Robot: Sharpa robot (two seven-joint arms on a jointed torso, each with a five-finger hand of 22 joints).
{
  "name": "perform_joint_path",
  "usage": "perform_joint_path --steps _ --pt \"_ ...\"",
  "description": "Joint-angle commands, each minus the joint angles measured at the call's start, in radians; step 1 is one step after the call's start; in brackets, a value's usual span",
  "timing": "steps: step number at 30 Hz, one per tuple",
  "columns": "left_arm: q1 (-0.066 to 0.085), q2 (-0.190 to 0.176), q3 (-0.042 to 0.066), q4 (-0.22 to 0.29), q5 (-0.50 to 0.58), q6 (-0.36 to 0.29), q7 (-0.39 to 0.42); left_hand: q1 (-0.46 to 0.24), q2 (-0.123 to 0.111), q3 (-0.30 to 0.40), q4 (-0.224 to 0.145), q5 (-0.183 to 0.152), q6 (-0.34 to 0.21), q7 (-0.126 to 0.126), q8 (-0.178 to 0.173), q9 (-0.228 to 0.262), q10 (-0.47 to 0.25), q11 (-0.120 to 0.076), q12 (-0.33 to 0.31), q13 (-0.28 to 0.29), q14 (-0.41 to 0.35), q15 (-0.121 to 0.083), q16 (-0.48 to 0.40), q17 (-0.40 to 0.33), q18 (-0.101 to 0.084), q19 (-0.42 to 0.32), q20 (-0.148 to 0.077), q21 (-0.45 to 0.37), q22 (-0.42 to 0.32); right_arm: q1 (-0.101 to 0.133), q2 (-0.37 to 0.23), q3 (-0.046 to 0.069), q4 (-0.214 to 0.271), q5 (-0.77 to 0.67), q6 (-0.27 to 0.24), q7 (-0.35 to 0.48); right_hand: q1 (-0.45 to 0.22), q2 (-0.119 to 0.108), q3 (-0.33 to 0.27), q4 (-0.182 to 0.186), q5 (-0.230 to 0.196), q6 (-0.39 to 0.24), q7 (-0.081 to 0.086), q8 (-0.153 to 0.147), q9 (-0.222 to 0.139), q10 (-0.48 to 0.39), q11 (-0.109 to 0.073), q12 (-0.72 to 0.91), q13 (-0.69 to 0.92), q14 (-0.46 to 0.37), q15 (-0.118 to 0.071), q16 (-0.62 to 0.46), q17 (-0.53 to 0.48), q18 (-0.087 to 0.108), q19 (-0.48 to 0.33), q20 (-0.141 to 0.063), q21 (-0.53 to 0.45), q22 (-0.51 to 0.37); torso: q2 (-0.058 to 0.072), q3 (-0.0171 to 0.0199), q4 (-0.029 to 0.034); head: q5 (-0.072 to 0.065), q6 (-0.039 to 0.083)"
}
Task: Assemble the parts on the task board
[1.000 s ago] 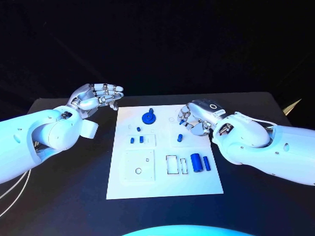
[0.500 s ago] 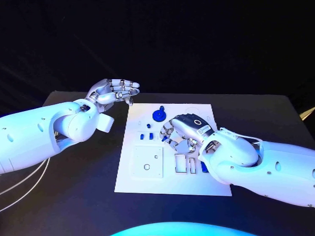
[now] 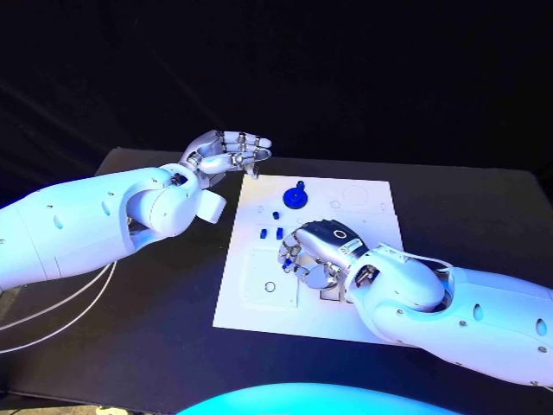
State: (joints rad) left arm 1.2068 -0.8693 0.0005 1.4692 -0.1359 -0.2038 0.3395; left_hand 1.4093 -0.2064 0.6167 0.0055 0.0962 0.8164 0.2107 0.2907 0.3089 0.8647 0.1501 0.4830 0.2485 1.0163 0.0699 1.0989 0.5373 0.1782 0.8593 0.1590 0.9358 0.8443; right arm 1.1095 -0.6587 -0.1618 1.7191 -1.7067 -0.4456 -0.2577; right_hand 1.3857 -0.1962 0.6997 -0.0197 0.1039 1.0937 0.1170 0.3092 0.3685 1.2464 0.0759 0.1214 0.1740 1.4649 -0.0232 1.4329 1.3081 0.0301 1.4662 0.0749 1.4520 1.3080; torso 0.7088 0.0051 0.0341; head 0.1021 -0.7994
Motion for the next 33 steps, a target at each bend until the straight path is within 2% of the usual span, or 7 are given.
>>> perform_joint_path --steps 1,5,14,22,27,33 --pt "0.001 0.003 0.001 0.000 0.008 -0.002 -0.002 -0.005 0.002 -0.008 0.000 0.005 -0.007 0.007 -0.001 -0.001 -0.008 0.001 0.005 -0.001 -0.005 0.002 -0.005 -0.002 0.005 -0.002 0.006 -0.007 -0.001 -0.004 0.004 0.000 -0.005 -0.023 0.052 -0.007 -0.008 0.002 0.001 -0.005 0.004 0.005 -0.002 0.000 0.002 0.034 -0.029 0.001 0.001 0.054 -0.008 -0.001 0.006 -0.003 0.065 -0.005 -0.003 0.199 0.000 0.0007 0.0004 0.006 -0.008" --pt "0.001 0.003 0.001 -0.001 0.007 0.002 -0.004 -0.005 0.002 -0.008 0.000 0.005 -0.007 0.007 -0.001 -0.001 -0.008 0.001 0.005 -0.001 -0.005 0.002 -0.005 -0.002 0.005 -0.002 0.006 -0.007 -0.001 -0.008 0.006 0.000 -0.009 -0.028 0.063 -0.012 -0.008 0.002 0.001 -0.005 0.004 0.005 -0.002 0.000 0.002 0.034 -0.029 0.001 0.001 0.054 -0.008 -0.001 0.006 -0.003 0.065 -0.005 -0.003 0.199 0.000 0.0003 -0.0012 0.010 -0.008" --pt "0.001 0.003 0.001 -0.002 0.007 0.007 -0.007 -0.007 0.002 -0.009 0.002 0.005 -0.008 0.008 0.000 -0.001 -0.010 0.001 0.006 -0.001 -0.006 0.003 -0.005 -0.002 0.005 -0.002 0.006 -0.008 -0.002 -0.010 0.008 -0.001 -0.016 -0.046 0.079 -0.031 -0.009 0.002 0.001 -0.005 0.004 0.005 -0.001 0.000 0.002 0.034 -0.029 0.000 0.001 0.055 -0.008 -0.001 0.007 -0.003 0.065 -0.005 -0.002 0.199 0.000 0.0004 -0.0006 0.010 -0.015" --pt "0.001 0.004 0.001 -0.004 0.007 0.013 -0.010 -0.007 0.002 -0.009 0.002 0.005 -0.008 0.008 0.000 -0.001 -0.010 0.001 0.006 -0.001 -0.006 0.003 -0.005 -0.002 0.005 -0.002 0.006 -0.008 -0.002 -0.011 0.010 -0.001 -0.022 -0.057 0.066 -0.044 -0.011 0.002 0.001 -0.007 0.003 0.005 -0.001 0.000 0.002 0.035 -0.029 0.000 0.001 0.055 -0.008 0.001 0.010 -0.004 0.066 -0.005 0.000 0.201 0.001 0.0011 0.0005 0.011 -0.017" --pt "0.001 0.004 0.001 -0.005 0.007 0.014 -0.011 -0.007 0.002 -0.009 0.002 0.005 -0.008 0.008 0.000 -0.001 -0.010 0.001 0.006 -0.001 -0.006 0.003 -0.005 -0.002 0.005 -0.002 0.006 -0.008 -0.002 -0.011 0.012 -0.001 -0.022 -0.062 0.055 -0.048 -0.011 0.002 0.001 -0.007 0.003 0.005 -0.001 0.000 0.002 0.035 -0.029 0.000 0.001 0.055 -0.008 0.001 0.010 -0.004 0.066 -0.005 0.000 0.201 0.001 0.0000 0.0000 0.011 -0.019" --pt "0.001 0.005 0.001 -0.006 0.007 0.016 -0.012 -0.007 0.002 -0.009 0.002 0.005 -0.008 0.008 0.000 -0.001 -0.010 0.001 0.006 -0.001 -0.006 0.003 -0.005 -0.002 0.005 -0.002 0.006 -0.008 -0.002 -0.011 0.016 -0.001 -0.025 -0.066 0.050 -0.055 -0.011 0.002 0.001 -0.007 0.003 0.005 -0.001 0.000 0.002 0.035 -0.029 0.000 0.001 0.055 -0.008 0.001 0.010 -0.004 0.066 -0.005 0.000 0.201 0.000 0.0015 0.0000 0.012 -0.023"
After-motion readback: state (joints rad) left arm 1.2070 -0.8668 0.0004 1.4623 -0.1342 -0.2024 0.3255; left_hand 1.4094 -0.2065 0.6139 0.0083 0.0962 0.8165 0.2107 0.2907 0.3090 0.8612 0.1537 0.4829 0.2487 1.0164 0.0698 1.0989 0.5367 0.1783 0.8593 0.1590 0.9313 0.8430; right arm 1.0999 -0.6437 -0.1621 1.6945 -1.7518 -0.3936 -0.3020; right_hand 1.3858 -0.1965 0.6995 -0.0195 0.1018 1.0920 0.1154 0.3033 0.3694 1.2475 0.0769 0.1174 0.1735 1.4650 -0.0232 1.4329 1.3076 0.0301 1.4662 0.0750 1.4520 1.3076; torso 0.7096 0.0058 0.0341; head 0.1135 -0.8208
